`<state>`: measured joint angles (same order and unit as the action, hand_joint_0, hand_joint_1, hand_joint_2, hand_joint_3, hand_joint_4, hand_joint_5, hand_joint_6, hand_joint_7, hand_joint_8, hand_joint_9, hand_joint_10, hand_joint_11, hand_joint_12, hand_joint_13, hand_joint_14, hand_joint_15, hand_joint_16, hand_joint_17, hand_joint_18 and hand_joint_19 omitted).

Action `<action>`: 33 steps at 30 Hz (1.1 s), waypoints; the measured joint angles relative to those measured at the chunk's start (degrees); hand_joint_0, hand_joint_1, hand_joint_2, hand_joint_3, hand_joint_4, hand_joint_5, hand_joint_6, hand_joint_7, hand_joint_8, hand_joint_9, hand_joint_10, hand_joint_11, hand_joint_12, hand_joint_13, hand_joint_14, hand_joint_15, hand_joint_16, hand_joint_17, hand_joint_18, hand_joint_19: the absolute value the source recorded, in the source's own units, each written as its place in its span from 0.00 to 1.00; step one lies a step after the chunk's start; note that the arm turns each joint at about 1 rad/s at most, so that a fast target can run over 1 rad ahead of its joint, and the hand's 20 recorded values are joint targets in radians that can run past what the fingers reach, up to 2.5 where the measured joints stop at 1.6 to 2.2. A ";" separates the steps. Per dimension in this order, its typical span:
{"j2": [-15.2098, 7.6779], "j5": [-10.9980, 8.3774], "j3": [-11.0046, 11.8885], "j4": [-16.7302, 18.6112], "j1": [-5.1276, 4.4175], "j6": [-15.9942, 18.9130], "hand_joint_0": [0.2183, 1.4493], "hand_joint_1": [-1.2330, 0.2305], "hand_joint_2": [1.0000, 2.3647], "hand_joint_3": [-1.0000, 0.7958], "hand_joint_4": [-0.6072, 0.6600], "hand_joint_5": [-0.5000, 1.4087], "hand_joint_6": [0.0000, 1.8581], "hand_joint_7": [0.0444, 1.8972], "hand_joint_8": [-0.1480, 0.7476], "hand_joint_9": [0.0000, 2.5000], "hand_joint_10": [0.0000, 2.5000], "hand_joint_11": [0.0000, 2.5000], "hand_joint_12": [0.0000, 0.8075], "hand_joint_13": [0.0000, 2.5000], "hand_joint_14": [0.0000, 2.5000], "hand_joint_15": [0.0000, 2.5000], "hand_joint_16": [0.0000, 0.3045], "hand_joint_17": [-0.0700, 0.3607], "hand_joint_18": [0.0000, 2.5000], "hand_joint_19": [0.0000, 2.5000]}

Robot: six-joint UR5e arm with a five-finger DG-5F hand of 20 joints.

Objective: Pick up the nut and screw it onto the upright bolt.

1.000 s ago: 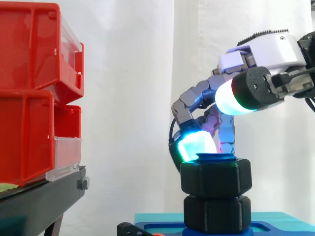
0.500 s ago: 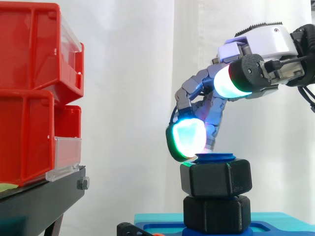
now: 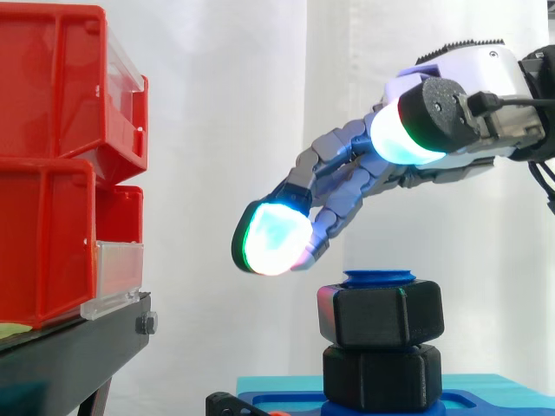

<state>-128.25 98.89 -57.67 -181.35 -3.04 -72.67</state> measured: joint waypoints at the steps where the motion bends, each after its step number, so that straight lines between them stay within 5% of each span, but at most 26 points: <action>1: 0.00 -0.33 -0.31 0.34 -0.27 0.25 0.21 0.76 0.00 0.28 0.59 0.16 0.27 0.30 0.39 0.13 0.00 0.00 0.39 0.02 0.00 0.00 0.14 0.38 0.00 0.00; 14: -0.03 -1.66 -1.90 2.05 -2.41 2.38 0.21 0.76 0.00 0.28 0.60 0.16 0.27 0.33 0.40 0.13 0.00 0.00 0.40 0.02 0.00 0.00 0.14 0.38 0.00 0.00; 33: -0.05 -1.52 -2.57 2.88 -2.49 3.83 0.22 0.74 0.00 0.28 0.65 0.19 0.27 0.42 0.44 0.17 0.00 0.00 0.39 0.06 0.00 0.00 0.13 0.36 0.00 0.00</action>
<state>-128.30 97.37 -60.24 -178.46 -5.53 -68.84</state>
